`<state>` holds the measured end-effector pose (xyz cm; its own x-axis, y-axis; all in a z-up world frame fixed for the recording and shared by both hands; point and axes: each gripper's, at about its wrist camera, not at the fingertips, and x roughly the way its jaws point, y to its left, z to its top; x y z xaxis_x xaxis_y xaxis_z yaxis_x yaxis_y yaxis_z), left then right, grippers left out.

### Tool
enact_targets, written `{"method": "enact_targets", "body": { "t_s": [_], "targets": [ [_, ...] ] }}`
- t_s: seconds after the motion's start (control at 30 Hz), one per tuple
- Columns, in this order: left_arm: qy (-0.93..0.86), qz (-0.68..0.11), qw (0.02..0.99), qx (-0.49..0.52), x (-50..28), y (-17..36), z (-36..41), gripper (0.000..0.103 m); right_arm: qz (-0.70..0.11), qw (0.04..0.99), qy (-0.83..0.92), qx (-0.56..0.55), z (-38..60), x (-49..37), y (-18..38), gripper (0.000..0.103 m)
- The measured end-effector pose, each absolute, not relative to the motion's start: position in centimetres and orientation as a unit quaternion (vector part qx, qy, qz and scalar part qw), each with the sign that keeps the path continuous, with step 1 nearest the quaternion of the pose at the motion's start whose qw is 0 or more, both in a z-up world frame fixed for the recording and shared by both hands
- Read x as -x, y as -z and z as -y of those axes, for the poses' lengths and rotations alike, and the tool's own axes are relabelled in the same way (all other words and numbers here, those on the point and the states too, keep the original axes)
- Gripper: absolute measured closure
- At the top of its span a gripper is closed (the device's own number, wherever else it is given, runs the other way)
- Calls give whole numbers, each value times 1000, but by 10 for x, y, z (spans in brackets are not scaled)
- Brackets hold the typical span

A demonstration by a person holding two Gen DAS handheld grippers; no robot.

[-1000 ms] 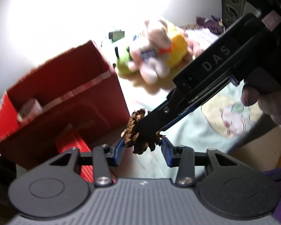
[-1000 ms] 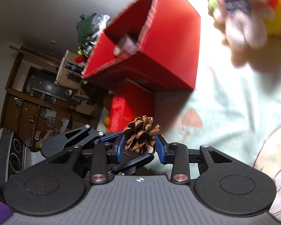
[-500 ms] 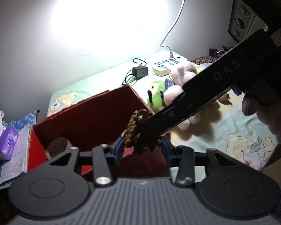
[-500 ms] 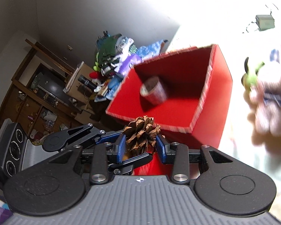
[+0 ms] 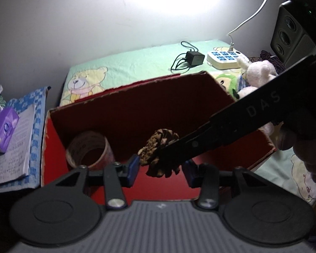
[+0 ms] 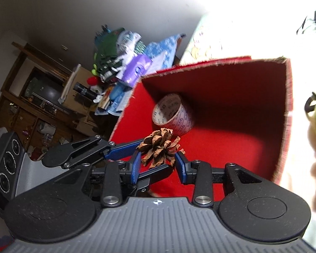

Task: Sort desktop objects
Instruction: 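Lift the pine cone with the right gripper and carry it into the red box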

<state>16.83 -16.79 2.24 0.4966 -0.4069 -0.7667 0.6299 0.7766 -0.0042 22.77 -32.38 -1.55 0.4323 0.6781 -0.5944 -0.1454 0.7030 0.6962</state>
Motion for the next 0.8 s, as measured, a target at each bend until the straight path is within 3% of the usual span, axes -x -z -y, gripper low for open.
{"method": "enact_targets", "body": {
  "t_s": [0.37,0.8],
  "targets": [
    [272,-481,821,-147,-210,14,137,58,-565,740,-224,-289,275,-282,56,65],
    [271,-492,814,-146,-210,11,123,56,-623,706,-198,-271,250,-316,81,64]
  ]
}}
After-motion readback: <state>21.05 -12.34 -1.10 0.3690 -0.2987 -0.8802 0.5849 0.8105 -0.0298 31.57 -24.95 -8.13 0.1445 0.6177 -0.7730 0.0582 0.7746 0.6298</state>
